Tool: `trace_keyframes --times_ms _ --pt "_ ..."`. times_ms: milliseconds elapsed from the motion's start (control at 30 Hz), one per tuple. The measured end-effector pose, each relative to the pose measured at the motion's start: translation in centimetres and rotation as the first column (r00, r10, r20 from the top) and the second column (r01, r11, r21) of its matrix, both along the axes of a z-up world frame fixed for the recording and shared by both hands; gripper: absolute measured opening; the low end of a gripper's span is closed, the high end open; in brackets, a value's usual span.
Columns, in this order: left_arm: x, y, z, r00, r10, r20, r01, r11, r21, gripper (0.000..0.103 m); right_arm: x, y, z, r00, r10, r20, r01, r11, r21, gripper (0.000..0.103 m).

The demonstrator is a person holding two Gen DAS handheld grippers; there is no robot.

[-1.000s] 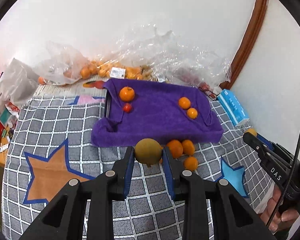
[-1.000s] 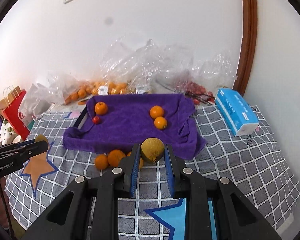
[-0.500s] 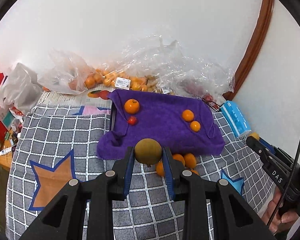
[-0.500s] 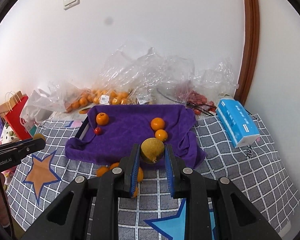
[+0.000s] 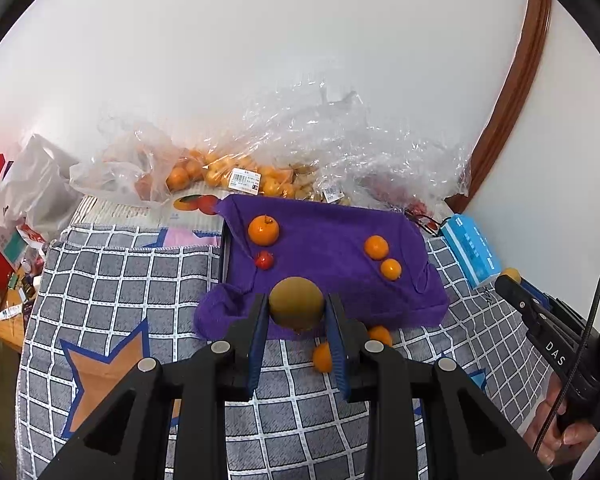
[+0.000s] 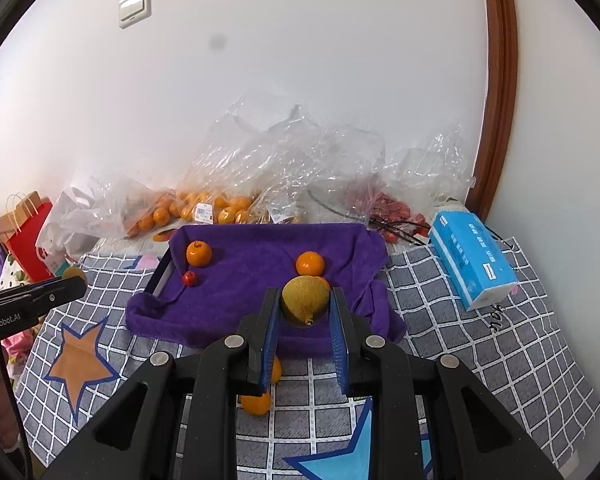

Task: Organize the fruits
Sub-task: 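Lift both held yellow fruits and carry them over the purple towel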

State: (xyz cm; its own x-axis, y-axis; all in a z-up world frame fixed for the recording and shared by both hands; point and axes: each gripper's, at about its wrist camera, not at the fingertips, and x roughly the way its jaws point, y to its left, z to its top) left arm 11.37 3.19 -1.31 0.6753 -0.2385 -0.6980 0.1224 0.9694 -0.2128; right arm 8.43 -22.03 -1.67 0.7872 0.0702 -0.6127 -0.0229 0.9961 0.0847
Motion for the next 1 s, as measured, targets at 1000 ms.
trace_keyframes --times_ms 1000 --pt "2.1 0.4 0.1 1.0 -0.008 0.017 0.008 1.0 -0.021 0.027 2.2 -0.3 0.0 1.0 -0.013 -0.007 0.013 1.0 0.004 0.024"
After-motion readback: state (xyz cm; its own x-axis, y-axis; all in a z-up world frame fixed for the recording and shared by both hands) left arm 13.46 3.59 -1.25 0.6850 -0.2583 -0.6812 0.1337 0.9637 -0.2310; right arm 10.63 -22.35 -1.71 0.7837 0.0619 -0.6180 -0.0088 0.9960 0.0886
